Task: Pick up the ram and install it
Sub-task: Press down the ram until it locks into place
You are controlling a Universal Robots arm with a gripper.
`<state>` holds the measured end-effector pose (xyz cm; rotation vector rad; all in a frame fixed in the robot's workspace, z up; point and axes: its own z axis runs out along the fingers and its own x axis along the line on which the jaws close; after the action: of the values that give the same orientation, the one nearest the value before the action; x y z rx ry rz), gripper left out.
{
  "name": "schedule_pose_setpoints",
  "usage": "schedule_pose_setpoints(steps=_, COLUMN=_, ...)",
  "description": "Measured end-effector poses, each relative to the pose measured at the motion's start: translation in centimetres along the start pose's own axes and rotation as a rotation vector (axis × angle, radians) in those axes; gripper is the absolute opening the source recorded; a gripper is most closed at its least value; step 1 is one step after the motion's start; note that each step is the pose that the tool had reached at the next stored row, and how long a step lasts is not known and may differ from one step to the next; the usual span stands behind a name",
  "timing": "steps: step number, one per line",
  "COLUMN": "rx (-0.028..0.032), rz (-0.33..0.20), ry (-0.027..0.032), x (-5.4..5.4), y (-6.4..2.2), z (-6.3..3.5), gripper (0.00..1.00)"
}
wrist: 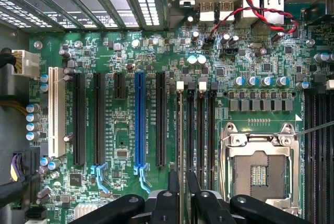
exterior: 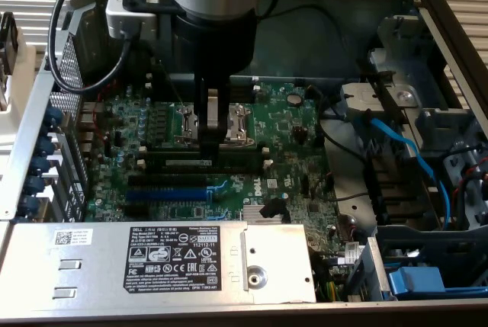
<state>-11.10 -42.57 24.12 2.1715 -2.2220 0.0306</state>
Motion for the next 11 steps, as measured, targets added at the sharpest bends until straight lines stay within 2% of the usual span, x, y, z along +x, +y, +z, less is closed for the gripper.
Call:
schedule_pose_setpoints(steps=10, rx=0.0000, rz=0.000, ry=0.0000, x=0.00, y=0.00, z=0.00, gripper=0.20)
schedule_pose_setpoints(steps=11, rx=0.0000, rz=0.000, ry=0.0000, x=0.00, y=0.00, z=0.00, gripper=0.18)
